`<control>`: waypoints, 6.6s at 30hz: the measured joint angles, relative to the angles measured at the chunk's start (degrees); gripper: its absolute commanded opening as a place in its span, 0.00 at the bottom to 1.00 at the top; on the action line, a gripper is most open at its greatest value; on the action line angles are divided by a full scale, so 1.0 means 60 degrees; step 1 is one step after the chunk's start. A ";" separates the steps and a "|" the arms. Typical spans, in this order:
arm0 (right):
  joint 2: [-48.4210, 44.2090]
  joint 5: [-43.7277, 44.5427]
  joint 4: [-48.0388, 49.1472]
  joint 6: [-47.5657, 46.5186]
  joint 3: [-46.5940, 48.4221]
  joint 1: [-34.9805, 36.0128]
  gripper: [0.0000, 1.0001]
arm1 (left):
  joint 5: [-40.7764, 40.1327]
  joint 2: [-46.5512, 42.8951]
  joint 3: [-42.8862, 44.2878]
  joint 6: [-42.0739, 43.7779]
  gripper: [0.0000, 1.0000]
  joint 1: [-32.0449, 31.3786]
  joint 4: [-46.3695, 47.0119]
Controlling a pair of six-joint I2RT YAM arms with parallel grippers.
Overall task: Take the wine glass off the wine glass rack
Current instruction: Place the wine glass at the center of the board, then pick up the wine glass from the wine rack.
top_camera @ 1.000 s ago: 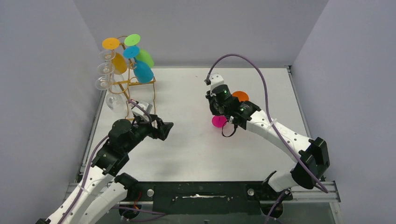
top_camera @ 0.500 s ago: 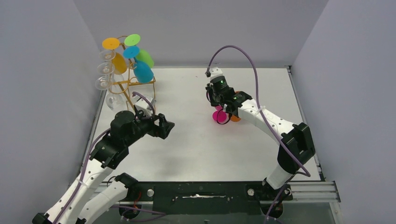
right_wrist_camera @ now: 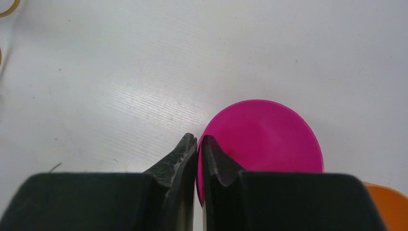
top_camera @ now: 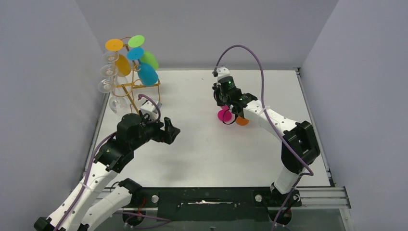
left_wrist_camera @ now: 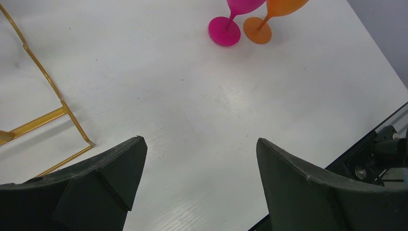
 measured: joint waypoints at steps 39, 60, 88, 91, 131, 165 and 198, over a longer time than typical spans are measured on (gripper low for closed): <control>-0.1472 -0.0204 -0.0076 0.0335 -0.0641 -0.0004 0.79 | 0.0120 0.1880 0.1067 -0.0656 0.86 0.0015 -0.0291; -0.6623 -0.0914 0.1541 0.4798 -0.4204 -0.0055 0.98 | 0.3391 0.5348 0.7333 -0.1115 0.87 0.5064 -0.0878; -0.6961 -0.3085 0.2284 0.4972 -0.4641 -0.0113 0.98 | 0.1606 0.7839 0.9675 -0.1228 0.74 0.6087 -0.1202; -0.6961 -0.3162 0.2284 0.4980 -0.4641 -0.0113 0.98 | 0.1432 0.7858 0.9675 -0.1319 0.73 0.6109 -0.1198; -0.7399 -0.2794 0.2244 0.5486 -0.4790 -0.0113 0.98 | 0.1716 0.8437 0.8604 -0.3592 0.43 0.6768 0.0816; -0.7253 -0.2794 0.2215 0.5723 -0.4874 -0.0113 0.98 | 0.2065 0.8750 0.8812 -0.3814 0.16 0.6703 0.0641; -0.7253 -0.2754 0.2204 0.5829 -0.4874 -0.0113 0.98 | 0.2772 0.8127 0.7410 -0.6557 0.00 0.6776 0.2594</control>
